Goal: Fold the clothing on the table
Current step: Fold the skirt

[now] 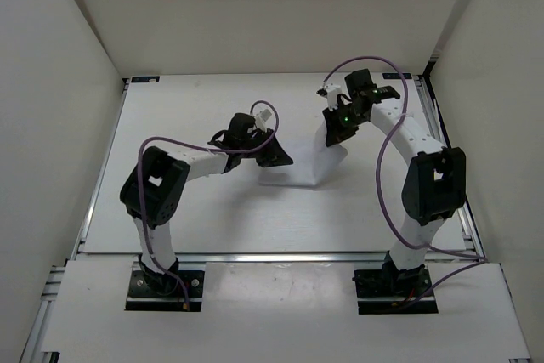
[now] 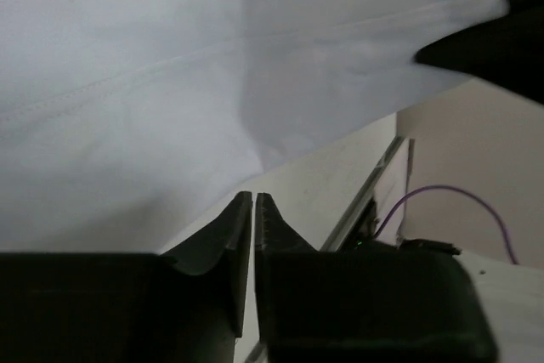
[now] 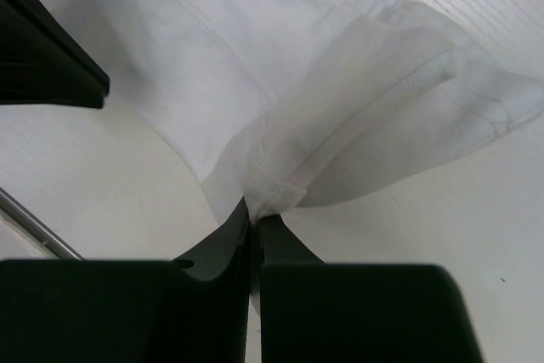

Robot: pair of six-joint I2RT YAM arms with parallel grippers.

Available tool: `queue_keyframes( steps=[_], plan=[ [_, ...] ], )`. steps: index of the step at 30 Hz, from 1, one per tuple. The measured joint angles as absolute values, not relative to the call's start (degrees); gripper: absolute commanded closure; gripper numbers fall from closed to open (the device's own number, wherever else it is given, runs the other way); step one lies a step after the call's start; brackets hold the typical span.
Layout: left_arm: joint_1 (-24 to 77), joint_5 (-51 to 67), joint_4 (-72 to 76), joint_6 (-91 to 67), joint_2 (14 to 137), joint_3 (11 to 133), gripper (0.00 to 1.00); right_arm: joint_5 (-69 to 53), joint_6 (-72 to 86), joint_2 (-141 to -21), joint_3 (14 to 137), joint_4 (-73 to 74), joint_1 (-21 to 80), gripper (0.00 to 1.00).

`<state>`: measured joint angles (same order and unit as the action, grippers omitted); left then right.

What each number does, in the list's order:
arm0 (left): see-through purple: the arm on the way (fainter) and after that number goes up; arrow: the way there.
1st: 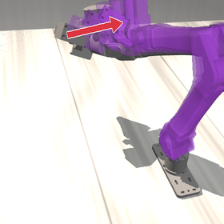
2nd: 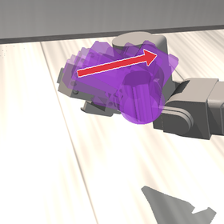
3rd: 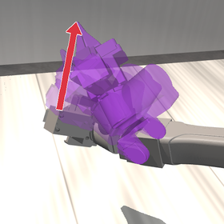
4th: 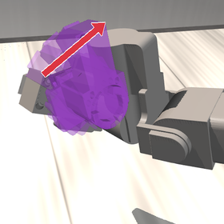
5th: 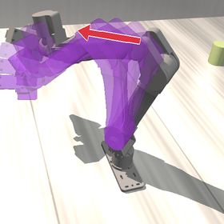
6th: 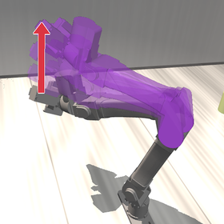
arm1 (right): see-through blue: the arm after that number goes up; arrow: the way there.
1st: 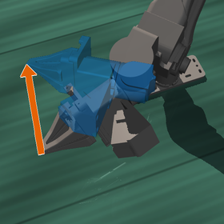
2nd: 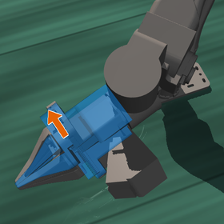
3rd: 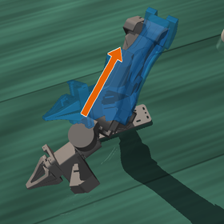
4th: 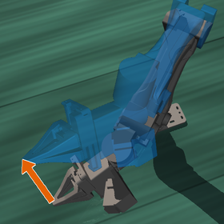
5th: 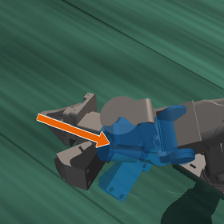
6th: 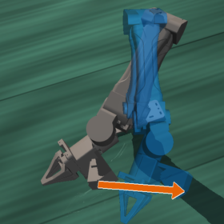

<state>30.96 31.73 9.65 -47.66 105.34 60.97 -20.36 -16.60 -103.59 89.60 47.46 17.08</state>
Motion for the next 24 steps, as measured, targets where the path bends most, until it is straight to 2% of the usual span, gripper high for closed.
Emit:
queue_keyframes(
  steps=[5,14,17,24],
  plan=[
    [31.92,32.21,9.63,-48.88,110.59,61.89,0.92,-21.63,-16.49,-103.59,89.69,47.46,15.99,1.0],
    [36.49,31.97,12.86,-54.17,117.91,70.24,0.93,-24.36,-15.75,-103.53,91.37,47.92,15.51,1.0],
    [37.78,31.66,12.93,-55.0,119.66,73.8,1.0,-24.8,-15.4,-103.39,91.42,47.97,15.46,1.0],
    [38.15,28.73,10.5,-55.59,120.73,75.2,1.0,-25.5,-15.14,-101.67,91.42,48.01,15.05,1.0]
  ],
)
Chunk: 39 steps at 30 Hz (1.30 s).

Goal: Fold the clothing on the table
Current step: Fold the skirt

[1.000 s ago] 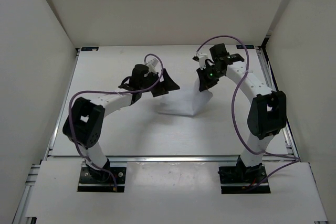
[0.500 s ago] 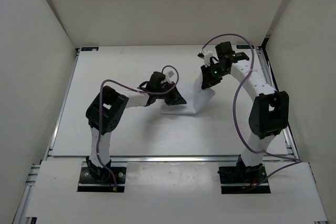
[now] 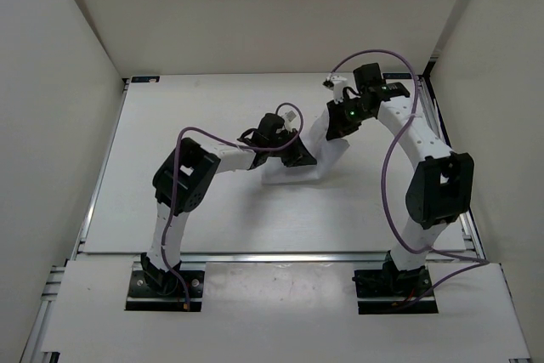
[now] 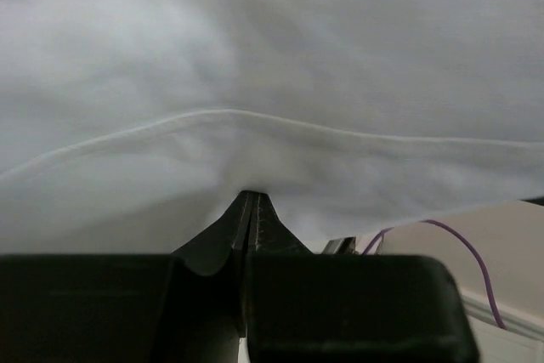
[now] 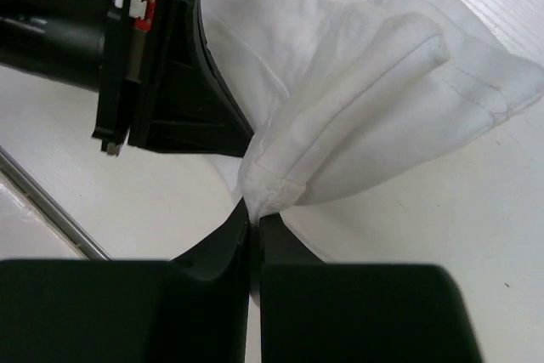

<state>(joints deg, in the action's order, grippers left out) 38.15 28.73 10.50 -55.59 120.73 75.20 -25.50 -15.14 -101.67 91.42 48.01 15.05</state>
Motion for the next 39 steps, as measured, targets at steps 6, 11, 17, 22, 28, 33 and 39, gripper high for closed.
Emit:
queue_keyframes(
  steps=[6,11,17,22,28,33,39],
  plan=[
    [37.39,26.52,9.5,-56.16,120.73,73.47,1.0,-26.55,-14.98,-99.57,91.42,48.05,13.87,1.0],
    [37.19,25.19,9.37,-56.86,121.4,74.24,1.0,-27.68,-15.0,-98.96,91.35,48.07,13.54,1.0],
    [37.32,24.51,9.34,-58.33,127.02,80.44,1.0,-28.64,-15.05,-98.54,89.17,47.86,13.61,1.0],
    [37.82,24.43,9.06,-59.64,130.19,82.74,1.0,-28.62,-15.0,-98.39,87.83,47.81,13.89,1.0],
    [38.79,24.97,8.75,-60.82,132.16,85.06,1.0,-28.03,-14.98,-97.97,86.02,46.41,14.87,1.0],
    [38.94,24.53,7.22,-59.77,131.57,85.84,1.0,-26.52,-14.76,-97.97,84.9,45.98,15.11,1.0],
    [36.05,20.34,0.97,-54.26,123.28,84.44,1.0,-24.23,-14.09,-97.97,84.9,45.12,14.44,1.0]
  ],
)
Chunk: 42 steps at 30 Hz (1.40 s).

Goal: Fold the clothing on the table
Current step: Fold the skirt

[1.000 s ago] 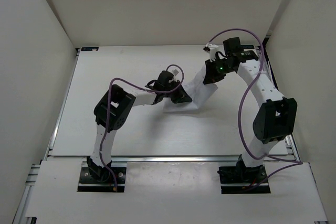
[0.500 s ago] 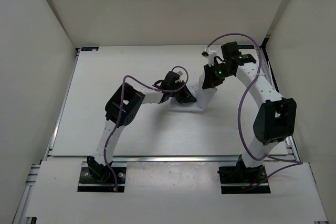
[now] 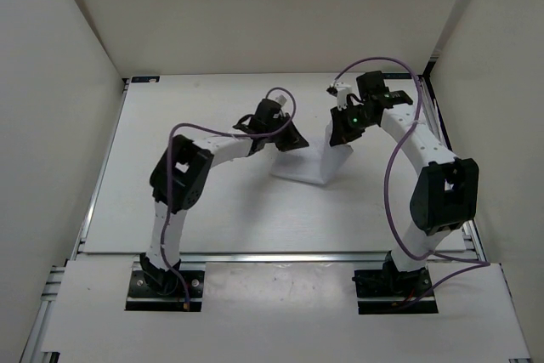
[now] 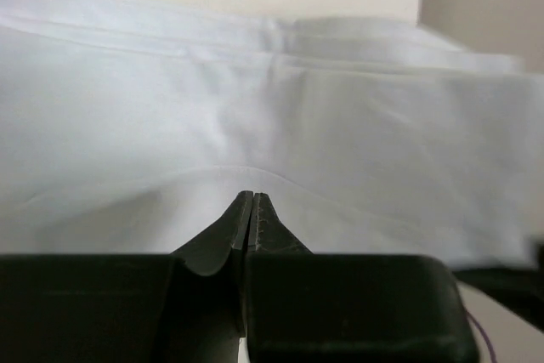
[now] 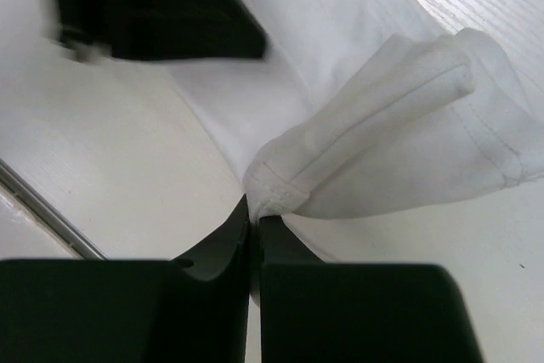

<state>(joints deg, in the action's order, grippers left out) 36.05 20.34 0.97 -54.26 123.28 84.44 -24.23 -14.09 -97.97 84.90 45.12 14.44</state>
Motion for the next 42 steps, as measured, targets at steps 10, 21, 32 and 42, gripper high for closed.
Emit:
queue_keyframes(
  steps=[10,21,32,42],
  plan=[
    [26.59,12.53,0.75,-49.43,105.56,69.04,1.0,-23.44,-13.98,-98.98,86.11,44.84,15.09,1.0],
    [25.76,13.78,-5.63,-46.52,120.18,75.59,1.0,-24.03,-14.04,-99.02,86.11,44.86,15.86,1.0],
    [29.5,15.97,-5.98,-45.67,121.51,77.21,1.0,-23.44,-14.02,-99.66,86.13,44.8,17.19,1.0],
    [35.9,19.46,-4.58,-46.59,120.77,74.7,1.0,-18.72,-14.41,-102.39,86.15,44.75,21.5,0.95]
  ],
)
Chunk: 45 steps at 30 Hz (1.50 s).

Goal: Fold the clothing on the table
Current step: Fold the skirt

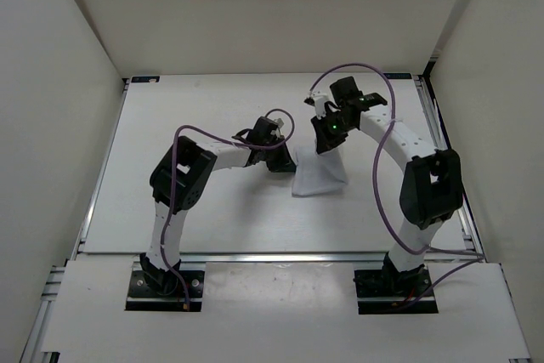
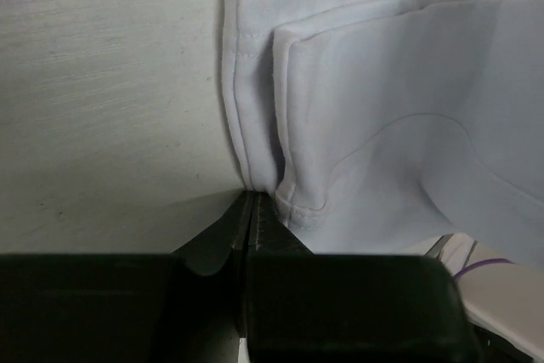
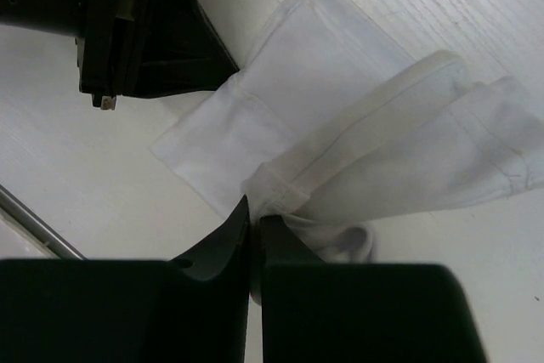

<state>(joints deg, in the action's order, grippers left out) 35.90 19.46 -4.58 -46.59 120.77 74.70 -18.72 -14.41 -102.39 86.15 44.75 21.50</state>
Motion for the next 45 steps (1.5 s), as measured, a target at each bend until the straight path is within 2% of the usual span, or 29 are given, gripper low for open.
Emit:
queue_keyframes(
  steps=[2,3,4,5,7,8,12,15,16,19,20,21,23,24,25,26,27,28,30,36,45],
  plan=[
    [35.79,20.21,-4.34,-46.94,120.73,74.39,1.0,-17.91,-14.7,-102.54,86.15,44.82,22.94,0.84],
    [35.68,20.49,-4.27,-47.29,120.73,74.3,1.0,-18.06,-15.29,-102.61,86.15,44.88,23.68,0.75],
    [35.66,20.56,-4.25,-47.55,120.73,74.28,1.0,-18.26,-15.81,-102.67,86.15,45.1,24.49,0.61],
    [35.66,20.56,-4.25,-47.88,120.73,74.26,1.0,-18.55,-16.27,-102.69,86.15,45.45,25.3,0.4],
    [35.64,20.56,-4.21,-48.53,120.73,74.26,1.0,-19.38,-18.28,-102.74,86.15,46.22,26.92,0.23],
    [35.66,20.56,-4.21,-48.82,120.75,74.3,1.0,-19.81,-19.29,-102.74,86.15,46.54,27.68,0.18],
    [35.83,21.19,-3.92,-50.3,121.62,75.16,1.0,-20.69,-22.33,-102.74,86.15,46.83,30.48,0.16],
    [36.03,21.85,-2.7,-51.59,122.19,75.29,1.0,-23.24,-21.08,-102.74,86.78,47.29,30.48,0.19],
    [36.07,21.93,-2.42,-51.9,122.28,75.26,1.0,-23.75,-20.29,-102.72,87.33,47.33,29.71,0.23],
    [35.9,22.2,-0.58,-52.82,122.17,74.11,1.0,-23.92,-18.65,-102.37,88.55,46.63,25.58,0.52],
    [35.73,22.5,0.3,-53.21,122.06,73.47,1.0,-24.25,-18.15,-102.26,88.77,46.65,23.38,0.5],
    [35.55,22.79,1.1,-53.49,121.86,72.77,1.0,-25.12,-17.72,-102.15,88.79,46.78,20.97,0.36],
    [35.14,23.09,2.11,-53.89,121.3,71.5,1.0,-29.47,-18.61,-102.02,88.12,48.4,14.94,0.19],
    [35.03,23.22,2.46,-54.02,120.95,70.85,1.0,-32.21,-19.77,-101.82,87.22,49.98,12.05,0.18],
    [34.96,23.29,2.68,-54.15,120.64,70.3,1.0,-34.46,-20.95,-101.41,85.71,51.37,9.21,0.23],
    [34.92,23.35,2.87,-54.33,120.42,69.91,1.0,-35.77,-21.65,-100.57,83.4,52.1,7.07,0.4],
    [34.81,23.4,2.96,-54.46,120.31,69.71,1.0,-36.38,-22.31,-99.46,80.49,52.88,5.87,0.67],
    [34.7,23.4,3.03,-54.57,120.27,69.63,1.0,-36.58,-22.55,-98.35,77.76,53.49,5.76,0.82],
    [34.61,23.4,3.49,-54.98,120.18,69.25,1.0,-36.64,-21.65,-96.2,72.38,54.06,8.16,0.99],
    [34.61,23.46,3.68,-55.86,120.16,69.04,1.0,-34.72,-19.9,-97.82,70.46,53.6,15.97,1.0],
    [34.61,23.66,3.46,-55.96,120.16,69.06,1.0,-41.45,-20.38,-102.37,75.22,52.51,6.2,1.0]
  ],
)
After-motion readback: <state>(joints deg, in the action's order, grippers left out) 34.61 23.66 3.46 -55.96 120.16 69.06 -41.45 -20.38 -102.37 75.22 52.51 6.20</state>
